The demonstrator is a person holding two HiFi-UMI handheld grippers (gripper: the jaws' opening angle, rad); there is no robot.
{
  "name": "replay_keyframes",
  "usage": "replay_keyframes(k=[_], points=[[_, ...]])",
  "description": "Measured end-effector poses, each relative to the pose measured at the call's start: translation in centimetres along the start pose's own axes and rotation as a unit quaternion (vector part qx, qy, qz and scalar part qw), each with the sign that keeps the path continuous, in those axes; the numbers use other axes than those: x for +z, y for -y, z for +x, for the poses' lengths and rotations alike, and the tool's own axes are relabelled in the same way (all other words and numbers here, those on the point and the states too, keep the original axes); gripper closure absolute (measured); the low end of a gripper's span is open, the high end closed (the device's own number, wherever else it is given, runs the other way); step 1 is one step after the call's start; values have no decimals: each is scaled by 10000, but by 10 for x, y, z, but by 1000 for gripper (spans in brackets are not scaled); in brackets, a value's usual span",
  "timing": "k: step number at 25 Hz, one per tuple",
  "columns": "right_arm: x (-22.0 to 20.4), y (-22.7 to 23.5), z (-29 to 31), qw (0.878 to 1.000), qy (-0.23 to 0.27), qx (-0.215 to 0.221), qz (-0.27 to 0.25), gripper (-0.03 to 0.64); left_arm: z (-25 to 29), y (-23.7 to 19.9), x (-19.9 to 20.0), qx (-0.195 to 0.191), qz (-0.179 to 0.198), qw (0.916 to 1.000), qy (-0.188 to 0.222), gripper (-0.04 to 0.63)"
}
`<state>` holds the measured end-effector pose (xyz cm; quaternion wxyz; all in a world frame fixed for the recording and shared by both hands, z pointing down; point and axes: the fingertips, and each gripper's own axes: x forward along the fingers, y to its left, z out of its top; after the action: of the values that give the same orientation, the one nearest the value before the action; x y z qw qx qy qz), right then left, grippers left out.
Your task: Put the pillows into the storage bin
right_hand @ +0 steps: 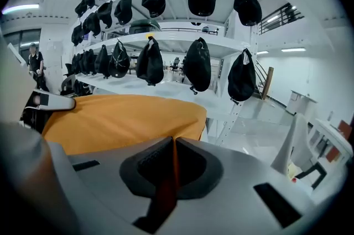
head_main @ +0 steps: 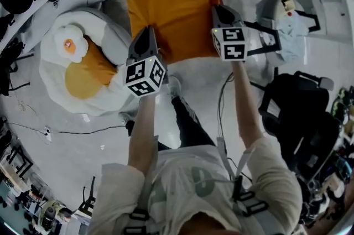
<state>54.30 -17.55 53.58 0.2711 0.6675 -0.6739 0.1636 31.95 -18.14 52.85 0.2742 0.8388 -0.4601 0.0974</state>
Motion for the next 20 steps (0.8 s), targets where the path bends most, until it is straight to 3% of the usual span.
replay_keyframes(k=[4, 13, 19, 20], points=[[-20, 1, 28, 10000, -63, 5, -64, 601, 25, -13, -29, -3, -68, 9999, -90, 584], [-119, 2, 117, 9991, -386, 68, -189, 601, 101, -52, -130, 165, -239, 9988, -391, 584], [-147, 5, 145, 9974, -660, 61, -266, 601, 123, -63, -160, 259, -446, 9966, -642, 582], [-153, 8, 152, 9969, -755, 2, -201, 600, 125, -69, -162, 350, -385, 9960, -721, 545]])
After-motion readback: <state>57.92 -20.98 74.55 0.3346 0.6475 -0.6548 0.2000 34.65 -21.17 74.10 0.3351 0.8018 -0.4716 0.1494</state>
